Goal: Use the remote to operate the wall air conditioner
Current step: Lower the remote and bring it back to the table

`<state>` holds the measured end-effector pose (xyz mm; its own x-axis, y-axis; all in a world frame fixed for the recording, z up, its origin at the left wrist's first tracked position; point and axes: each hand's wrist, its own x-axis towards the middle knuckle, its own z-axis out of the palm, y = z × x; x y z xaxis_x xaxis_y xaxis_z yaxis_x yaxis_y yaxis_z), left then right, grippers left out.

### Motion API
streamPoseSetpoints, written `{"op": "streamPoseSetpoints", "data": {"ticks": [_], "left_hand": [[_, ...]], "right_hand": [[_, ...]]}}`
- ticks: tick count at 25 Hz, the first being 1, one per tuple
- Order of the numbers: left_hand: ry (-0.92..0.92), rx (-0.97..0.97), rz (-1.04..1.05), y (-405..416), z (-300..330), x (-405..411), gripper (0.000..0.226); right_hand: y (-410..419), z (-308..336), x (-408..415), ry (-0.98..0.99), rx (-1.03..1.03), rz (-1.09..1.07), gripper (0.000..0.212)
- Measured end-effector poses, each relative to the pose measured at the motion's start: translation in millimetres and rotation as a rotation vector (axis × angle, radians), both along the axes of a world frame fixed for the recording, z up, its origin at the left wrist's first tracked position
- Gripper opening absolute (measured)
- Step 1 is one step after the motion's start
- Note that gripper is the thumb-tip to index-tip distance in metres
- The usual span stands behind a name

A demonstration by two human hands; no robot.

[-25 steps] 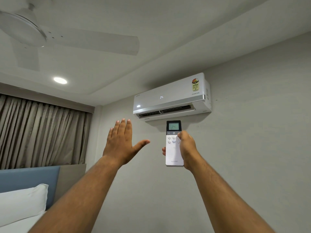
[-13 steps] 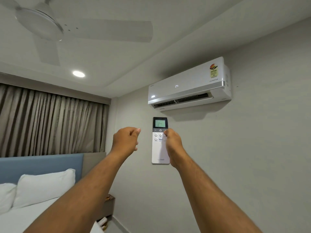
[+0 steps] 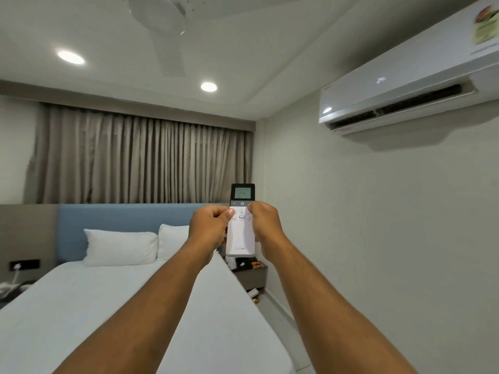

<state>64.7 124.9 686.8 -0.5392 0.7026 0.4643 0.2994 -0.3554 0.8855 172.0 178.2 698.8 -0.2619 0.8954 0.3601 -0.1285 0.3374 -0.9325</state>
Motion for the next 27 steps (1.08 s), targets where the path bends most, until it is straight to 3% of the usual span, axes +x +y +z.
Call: {"op": "streamPoseSetpoints", "data": {"ticks": [5, 10, 17, 23, 27], "left_hand": [[-0.044, -0.081, 0.17, -21, -61, -42, 0.01], [-0.172, -0.241, 0.213, -37, -152, -70, 0.013], [-0.466, -0.564, 0.218, -76, -339, -75, 0.02], [-0.54, -0.842, 0.227, -117, -494, -52, 0.031], [-0.591, -0.966, 0.288, -145, -586, -33, 0.039]], "right_hand": [[-7, -63, -45, -0.098, -0.06, 0.051, 0.02], [-14, -155, -73, -0.251, -0.143, 0.099, 0.023], [-39, -349, -83, -0.503, -0.363, 0.215, 0.023], [-81, -506, -57, -0.678, -0.555, 0.304, 0.038], [-107, -598, -43, -0.791, -0.656, 0.318, 0.035]]}}
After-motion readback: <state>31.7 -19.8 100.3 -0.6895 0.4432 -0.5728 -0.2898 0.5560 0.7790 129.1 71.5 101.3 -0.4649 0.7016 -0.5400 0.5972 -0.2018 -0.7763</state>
